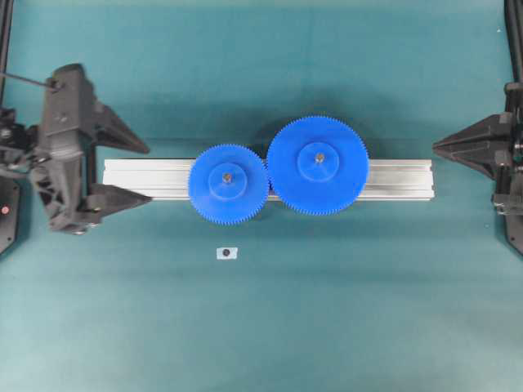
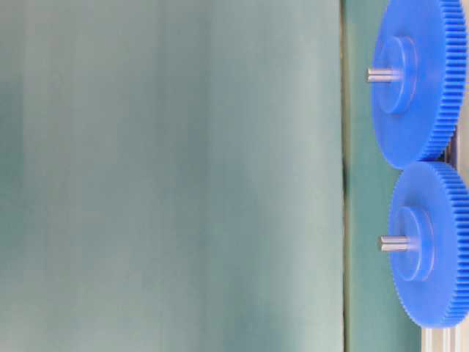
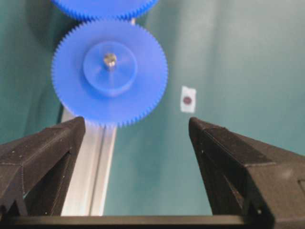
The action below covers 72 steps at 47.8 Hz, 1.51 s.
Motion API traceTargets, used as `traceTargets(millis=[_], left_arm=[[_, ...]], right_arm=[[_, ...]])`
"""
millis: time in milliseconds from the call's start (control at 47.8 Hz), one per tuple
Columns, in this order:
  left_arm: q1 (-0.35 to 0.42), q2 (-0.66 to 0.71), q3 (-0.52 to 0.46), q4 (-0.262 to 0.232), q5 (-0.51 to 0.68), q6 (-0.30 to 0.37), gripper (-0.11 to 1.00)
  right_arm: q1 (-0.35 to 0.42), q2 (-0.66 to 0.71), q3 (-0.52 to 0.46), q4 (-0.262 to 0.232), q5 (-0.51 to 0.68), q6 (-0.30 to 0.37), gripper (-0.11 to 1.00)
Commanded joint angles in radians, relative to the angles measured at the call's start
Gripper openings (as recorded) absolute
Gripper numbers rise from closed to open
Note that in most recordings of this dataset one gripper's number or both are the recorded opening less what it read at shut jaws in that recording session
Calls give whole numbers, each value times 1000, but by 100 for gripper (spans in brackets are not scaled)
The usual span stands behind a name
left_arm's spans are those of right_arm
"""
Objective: Insert the small gear onto the shaft.
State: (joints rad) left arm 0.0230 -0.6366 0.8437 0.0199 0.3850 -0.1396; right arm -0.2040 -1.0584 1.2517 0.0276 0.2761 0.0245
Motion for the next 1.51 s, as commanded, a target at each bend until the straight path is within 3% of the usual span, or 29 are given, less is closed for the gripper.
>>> traceTargets(millis=[0,293,502,1486], left_arm=[[-3,-31,2,3,-9,2,86],[-3,-109,46,2,-9,-5,83],[-3,-152,80,2,-11,-63,83],[-5,-181,109,2,-11,-54,83]], right_arm=[[-3,6,-11,2,-11,8,11],[-3,5,0,3,-29,8,11],[-3,2,15,3,-63,9,11],[-3,2,17,3,-63,9,11]])
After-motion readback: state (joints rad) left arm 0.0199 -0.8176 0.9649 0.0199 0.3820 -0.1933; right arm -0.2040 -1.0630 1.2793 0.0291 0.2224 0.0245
